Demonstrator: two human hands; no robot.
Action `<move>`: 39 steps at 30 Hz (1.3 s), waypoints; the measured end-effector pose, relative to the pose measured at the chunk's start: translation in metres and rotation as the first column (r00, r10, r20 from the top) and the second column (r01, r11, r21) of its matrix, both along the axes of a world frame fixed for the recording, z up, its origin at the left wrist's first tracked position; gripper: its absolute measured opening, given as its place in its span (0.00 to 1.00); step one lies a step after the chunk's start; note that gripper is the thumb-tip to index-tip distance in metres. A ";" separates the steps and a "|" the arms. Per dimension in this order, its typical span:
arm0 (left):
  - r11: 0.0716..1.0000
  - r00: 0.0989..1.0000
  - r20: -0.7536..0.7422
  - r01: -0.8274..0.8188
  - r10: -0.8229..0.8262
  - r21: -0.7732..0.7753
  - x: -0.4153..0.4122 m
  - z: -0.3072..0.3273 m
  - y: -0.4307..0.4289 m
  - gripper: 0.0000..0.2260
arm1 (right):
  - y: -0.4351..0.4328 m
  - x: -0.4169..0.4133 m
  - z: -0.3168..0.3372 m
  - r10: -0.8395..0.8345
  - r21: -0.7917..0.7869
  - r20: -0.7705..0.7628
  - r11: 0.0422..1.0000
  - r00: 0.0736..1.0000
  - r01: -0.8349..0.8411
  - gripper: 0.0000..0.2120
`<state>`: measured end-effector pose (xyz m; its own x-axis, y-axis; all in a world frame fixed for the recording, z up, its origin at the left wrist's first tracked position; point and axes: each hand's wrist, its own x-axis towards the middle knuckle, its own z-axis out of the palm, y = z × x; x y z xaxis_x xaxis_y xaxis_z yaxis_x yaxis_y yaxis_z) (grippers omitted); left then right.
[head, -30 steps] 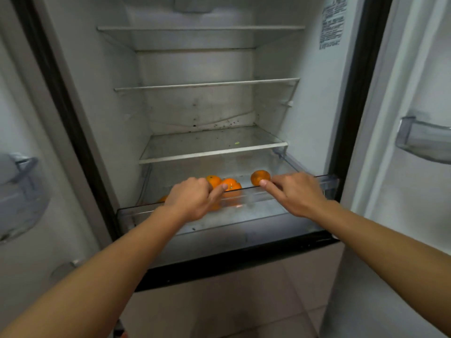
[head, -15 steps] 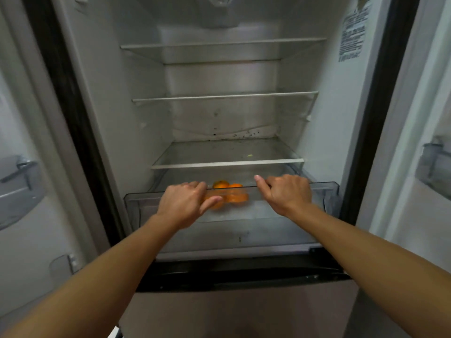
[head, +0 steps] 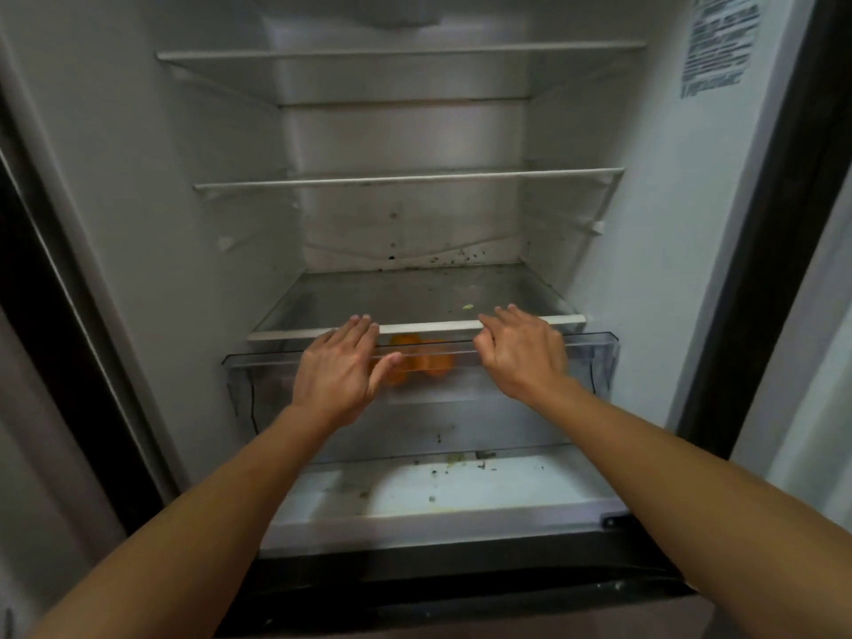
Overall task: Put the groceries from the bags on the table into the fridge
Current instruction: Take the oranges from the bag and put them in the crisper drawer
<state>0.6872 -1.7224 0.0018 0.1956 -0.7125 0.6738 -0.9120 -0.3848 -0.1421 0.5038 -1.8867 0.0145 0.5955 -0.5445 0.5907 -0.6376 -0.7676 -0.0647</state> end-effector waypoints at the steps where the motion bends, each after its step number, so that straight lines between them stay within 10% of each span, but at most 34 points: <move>1: 1.000 1.000 -0.013 -0.004 0.004 0.001 0.005 -0.001 -0.006 0.36 | -0.004 0.005 -0.001 -0.005 -0.006 0.007 1.000 1.000 0.005 0.32; 17: 0.983 0.992 0.115 0.069 -0.050 -0.173 0.048 -0.024 -0.049 0.23 | -0.044 0.046 -0.028 -0.047 -0.082 0.133 0.995 0.990 0.058 0.22; 25: 1.000 0.999 0.032 0.014 -0.015 0.023 0.033 -0.019 -0.029 0.25 | -0.025 0.028 -0.017 -0.020 0.096 0.020 0.995 1.000 0.017 0.26; 39: 0.977 0.961 -0.192 -0.178 0.198 0.116 -0.116 -0.067 0.170 0.07 | 0.133 -0.037 -0.062 0.419 0.078 -0.095 0.907 0.903 -0.413 0.17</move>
<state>0.5710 -1.5526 -0.0655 0.4571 -0.7097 0.5361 -0.8379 -0.5458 -0.0081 0.4666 -1.7534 -0.0470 0.8328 -0.2625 0.4874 -0.2661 -0.9619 -0.0634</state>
